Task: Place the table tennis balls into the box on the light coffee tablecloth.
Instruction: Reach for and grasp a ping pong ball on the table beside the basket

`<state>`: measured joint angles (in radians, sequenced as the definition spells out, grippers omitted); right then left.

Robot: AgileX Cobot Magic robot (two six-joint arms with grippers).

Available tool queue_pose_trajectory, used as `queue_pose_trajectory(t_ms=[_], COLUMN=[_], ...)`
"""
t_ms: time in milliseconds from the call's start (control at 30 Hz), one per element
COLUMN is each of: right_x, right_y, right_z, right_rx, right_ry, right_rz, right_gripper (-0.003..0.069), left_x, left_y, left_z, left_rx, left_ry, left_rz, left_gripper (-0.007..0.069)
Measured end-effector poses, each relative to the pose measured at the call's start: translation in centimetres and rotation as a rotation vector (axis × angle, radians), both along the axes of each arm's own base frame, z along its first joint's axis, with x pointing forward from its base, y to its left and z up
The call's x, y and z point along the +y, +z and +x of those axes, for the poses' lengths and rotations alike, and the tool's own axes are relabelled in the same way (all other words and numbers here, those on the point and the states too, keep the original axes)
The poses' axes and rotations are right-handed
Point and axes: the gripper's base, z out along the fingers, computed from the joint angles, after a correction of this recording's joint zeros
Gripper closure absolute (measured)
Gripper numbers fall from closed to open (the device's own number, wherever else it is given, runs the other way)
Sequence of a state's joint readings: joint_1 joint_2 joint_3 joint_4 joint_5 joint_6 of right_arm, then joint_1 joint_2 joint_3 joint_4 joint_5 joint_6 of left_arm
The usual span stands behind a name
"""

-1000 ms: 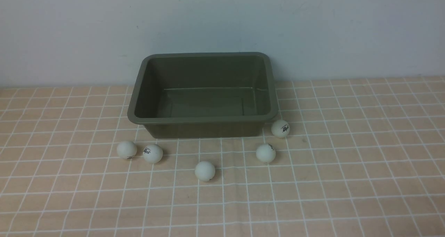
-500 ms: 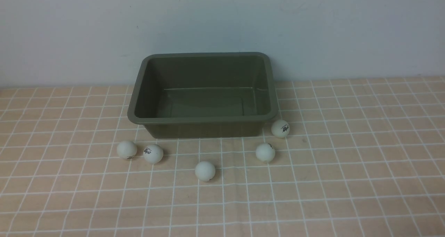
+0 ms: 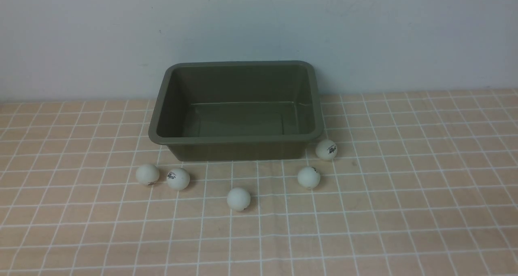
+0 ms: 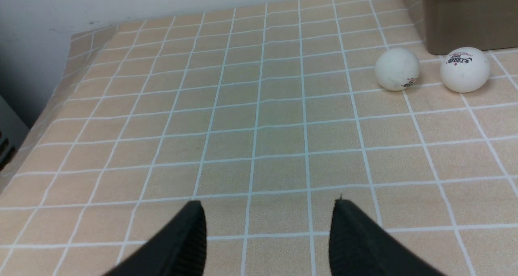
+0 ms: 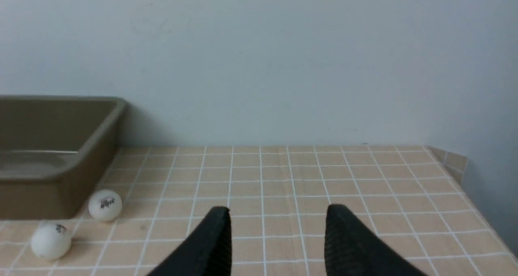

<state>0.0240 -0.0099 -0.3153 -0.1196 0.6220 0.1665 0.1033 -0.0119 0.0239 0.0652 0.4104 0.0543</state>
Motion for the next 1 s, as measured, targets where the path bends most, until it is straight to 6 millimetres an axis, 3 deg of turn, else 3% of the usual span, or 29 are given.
queue_pose_trajectory(t_ms=[100,200,900,1000], right_x=[0.2,0.4,0.5,0.5], right_y=[2.0,2.7,2.6,2.6], right_z=[-1.4,-1.8,-1.8,-1.8], right_rx=[0.022,0.01,0.026,0.026], right_ry=[0.012,0.031,0.042,0.042], right_rz=[0.076,0.11,0.129,0.129], right_gripper=[0.0356,0.0356,0.0356,0.0356], left_x=[0.0,0.0,0.0,-0.2], left_y=[0.0,0.0,0.0,0.2], left_z=[0.0,0.0,0.0,0.1], left_rx=[0.001,0.001,0.001,-0.04], left_ry=[0.0,0.0,0.001,0.007], left_rz=[0.0,0.0,-0.001,-0.099], left_gripper=[0.0285,0.0285,0.0285,0.0285])
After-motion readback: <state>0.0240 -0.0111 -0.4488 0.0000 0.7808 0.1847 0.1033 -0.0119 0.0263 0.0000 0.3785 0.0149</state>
